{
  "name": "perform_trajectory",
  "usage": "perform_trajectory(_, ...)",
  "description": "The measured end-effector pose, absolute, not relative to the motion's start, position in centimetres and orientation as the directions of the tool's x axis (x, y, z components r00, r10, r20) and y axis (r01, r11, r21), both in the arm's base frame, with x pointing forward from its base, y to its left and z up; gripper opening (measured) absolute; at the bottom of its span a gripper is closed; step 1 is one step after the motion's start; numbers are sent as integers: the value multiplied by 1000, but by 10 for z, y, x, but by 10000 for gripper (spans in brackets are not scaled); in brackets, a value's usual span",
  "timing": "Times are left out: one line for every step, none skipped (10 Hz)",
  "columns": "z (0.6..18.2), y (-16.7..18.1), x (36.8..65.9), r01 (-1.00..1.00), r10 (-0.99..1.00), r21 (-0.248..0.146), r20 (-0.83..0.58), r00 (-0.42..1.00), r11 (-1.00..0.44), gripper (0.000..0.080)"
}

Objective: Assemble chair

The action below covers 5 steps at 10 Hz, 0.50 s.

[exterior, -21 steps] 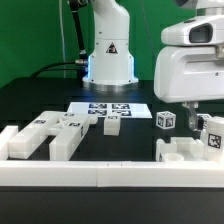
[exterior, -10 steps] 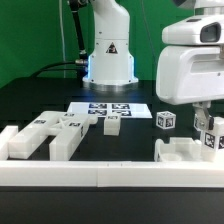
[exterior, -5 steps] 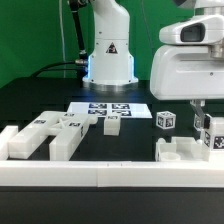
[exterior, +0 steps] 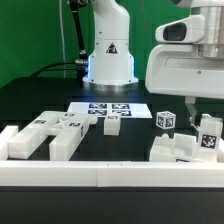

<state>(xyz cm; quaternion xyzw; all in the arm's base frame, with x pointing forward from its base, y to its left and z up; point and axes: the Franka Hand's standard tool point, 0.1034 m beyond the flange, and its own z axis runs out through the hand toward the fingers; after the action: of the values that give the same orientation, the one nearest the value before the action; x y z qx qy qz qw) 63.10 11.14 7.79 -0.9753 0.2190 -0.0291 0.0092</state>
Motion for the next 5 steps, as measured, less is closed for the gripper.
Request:
perform_trajectory(78,111,631,-434,-435,-29,53,899,-901,290)
perform_trajectory(78,107,631,-476,-476,-26,51,878,-879,291)
perform_trajectory(77,106,631,-467,-468,-25,52,882,-884,406)
perform_trajectory(77,107,631,-467,-467,-25,52,883,-884,406)
perform_trajectory(77,107,631,-467,-467,-25,52,883,-884,541)
